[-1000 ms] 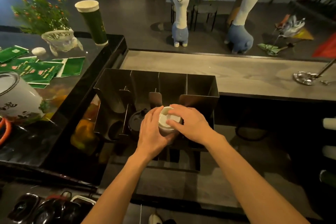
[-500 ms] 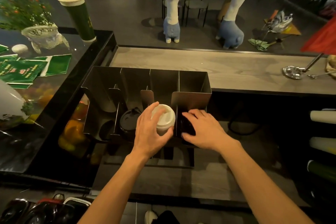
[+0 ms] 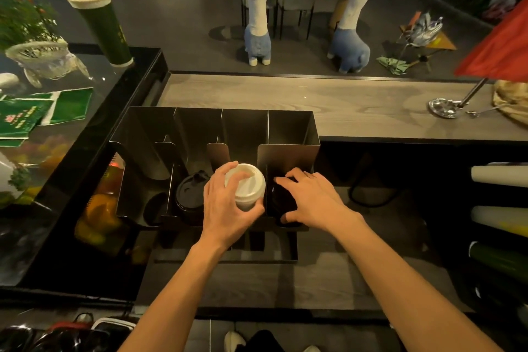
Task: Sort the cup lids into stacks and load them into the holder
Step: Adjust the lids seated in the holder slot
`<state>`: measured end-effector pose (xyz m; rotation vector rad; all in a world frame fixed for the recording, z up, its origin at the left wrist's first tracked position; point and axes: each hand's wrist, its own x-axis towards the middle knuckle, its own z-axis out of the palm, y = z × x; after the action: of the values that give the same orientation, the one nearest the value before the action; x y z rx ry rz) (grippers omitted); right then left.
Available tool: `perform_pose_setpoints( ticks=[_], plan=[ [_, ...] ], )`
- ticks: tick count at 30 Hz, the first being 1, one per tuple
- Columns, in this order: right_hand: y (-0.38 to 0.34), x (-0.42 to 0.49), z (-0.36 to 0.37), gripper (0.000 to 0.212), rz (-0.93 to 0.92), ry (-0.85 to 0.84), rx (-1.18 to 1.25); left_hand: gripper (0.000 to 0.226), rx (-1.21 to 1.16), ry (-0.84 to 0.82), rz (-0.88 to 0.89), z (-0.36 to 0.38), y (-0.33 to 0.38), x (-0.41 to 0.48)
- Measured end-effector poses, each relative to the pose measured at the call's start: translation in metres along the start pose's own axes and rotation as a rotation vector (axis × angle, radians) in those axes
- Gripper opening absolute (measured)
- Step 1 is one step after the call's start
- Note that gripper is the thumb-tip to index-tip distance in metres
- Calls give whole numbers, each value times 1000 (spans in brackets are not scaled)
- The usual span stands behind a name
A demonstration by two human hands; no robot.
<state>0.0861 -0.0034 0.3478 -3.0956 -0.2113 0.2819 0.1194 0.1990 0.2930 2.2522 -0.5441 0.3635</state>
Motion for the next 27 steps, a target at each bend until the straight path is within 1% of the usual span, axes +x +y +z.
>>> perform_pose_setpoints(
  ticks=[2,5,7,10,12,13,14,16,17,18,20,27],
  plan=[
    [-2,0,3,96,22,6,12,63,-6,-21,-18,-3,2,0],
    [-3,-4,7,100,48,24,59,73,-37,-53,-43,-8,3,-3],
    [-5,-8,4,99,54,78,95,70,-103,-13,-89,-15,3,-7],
    [-13,-9,-5,78,0,257,211,49,-119,130,-167,-31,-5,-6],
    [-23,-4,-8,64,-76,368,296,42,-26,150,-197,-44,-17,-1],
    [-30,1,-8,59,-113,393,324,46,40,106,-213,-50,-23,1],
    [-37,7,-8,57,-145,399,341,53,107,22,-233,-57,-29,4],
    [-51,19,-5,55,-190,394,348,67,238,-189,-262,-67,-36,8],
    [-58,25,-4,56,-195,382,351,71,298,-263,-260,-70,-38,9],
    [-63,30,-2,56,-186,359,356,73,337,-303,-256,-71,-38,10],
    [-70,36,4,56,-170,327,353,73,370,-317,-265,-73,-37,11],
    [-70,42,11,53,-136,373,397,75,416,-319,-295,-74,-32,13]
  ],
)
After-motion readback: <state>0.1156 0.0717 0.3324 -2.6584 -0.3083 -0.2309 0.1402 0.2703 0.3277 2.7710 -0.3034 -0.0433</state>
